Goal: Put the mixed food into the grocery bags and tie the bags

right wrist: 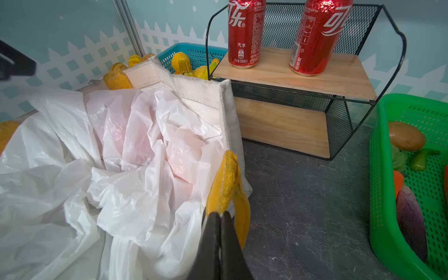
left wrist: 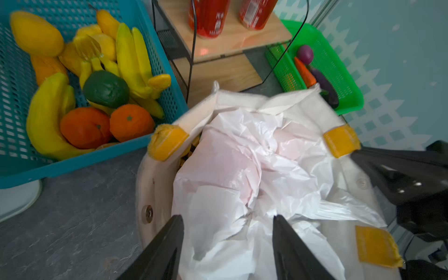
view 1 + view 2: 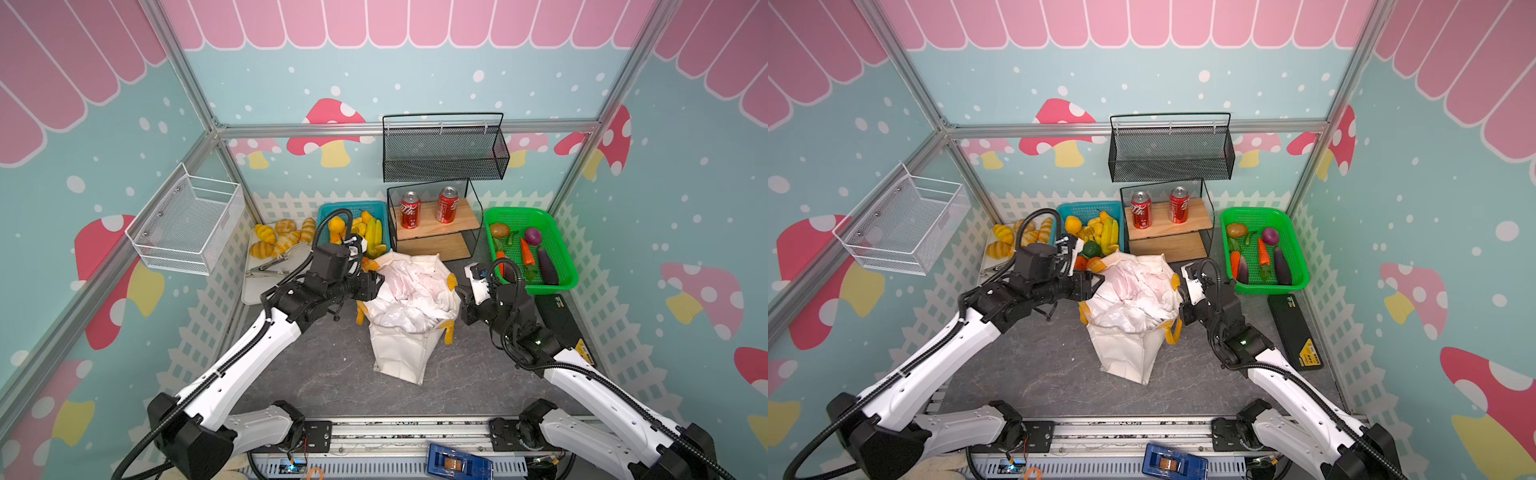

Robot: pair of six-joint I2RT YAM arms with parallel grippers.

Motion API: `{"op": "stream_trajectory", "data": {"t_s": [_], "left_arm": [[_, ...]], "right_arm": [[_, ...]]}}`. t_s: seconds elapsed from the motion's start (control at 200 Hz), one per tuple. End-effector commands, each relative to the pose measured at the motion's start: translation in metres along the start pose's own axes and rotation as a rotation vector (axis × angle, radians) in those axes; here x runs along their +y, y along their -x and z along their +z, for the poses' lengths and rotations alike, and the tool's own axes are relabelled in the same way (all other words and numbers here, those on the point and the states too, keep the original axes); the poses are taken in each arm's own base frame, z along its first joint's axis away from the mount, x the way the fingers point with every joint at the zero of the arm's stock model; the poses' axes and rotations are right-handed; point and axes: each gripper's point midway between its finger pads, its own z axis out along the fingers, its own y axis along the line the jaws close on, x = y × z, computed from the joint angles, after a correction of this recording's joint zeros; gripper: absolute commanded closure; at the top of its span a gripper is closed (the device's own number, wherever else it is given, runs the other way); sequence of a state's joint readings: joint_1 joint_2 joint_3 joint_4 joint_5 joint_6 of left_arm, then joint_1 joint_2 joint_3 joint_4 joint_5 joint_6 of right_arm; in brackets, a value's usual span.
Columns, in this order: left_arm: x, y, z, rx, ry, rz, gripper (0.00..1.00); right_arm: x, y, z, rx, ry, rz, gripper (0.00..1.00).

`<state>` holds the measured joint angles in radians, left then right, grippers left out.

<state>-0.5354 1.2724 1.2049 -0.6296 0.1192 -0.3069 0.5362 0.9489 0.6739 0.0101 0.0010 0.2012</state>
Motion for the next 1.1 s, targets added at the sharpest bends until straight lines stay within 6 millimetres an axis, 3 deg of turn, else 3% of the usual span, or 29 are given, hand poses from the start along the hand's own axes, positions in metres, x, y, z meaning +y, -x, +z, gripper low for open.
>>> {"op": "stream_trajectory", "data": {"t_s": [0.0,0.335,0.445,0.655,0.861,0.931,0.986,1.096], "left_arm": [[-0.006,-0.031,0.02,0.145,-0.024,0.0,0.44],[-0.044,-0.075,0.085,0.298,-0.123,0.046,0.53],[-0.058,-0.079,0.088,0.306,-0.157,0.075,0.49],[-0.069,-0.028,0.039,0.107,-0.165,0.146,0.3],[-0.066,0.019,-0.023,-0.133,-0.123,0.21,0.2],[-0.052,0.034,-0.043,-0.234,-0.066,0.212,0.17],[-0.034,0.044,-0.058,-0.327,0.001,0.195,0.13],[0.018,0.058,-0.083,-0.503,0.171,0.108,0.06]], "right_arm": [[-0.001,0.022,-0.002,-0.055,0.001,-0.016,1.0],[0.001,0.011,0.006,-0.039,0.018,0.001,1.0],[-0.003,0.008,0.006,-0.031,-0.005,-0.009,1.0],[-0.011,0.029,-0.007,-0.07,-0.051,-0.042,0.97],[-0.017,0.072,-0.03,-0.146,-0.098,-0.07,0.48],[-0.027,0.088,-0.041,-0.177,-0.158,-0.085,0.27],[-0.037,0.098,-0.048,-0.195,-0.225,-0.096,0.18],[-0.065,0.107,-0.055,-0.192,-0.38,-0.112,0.09]]}}
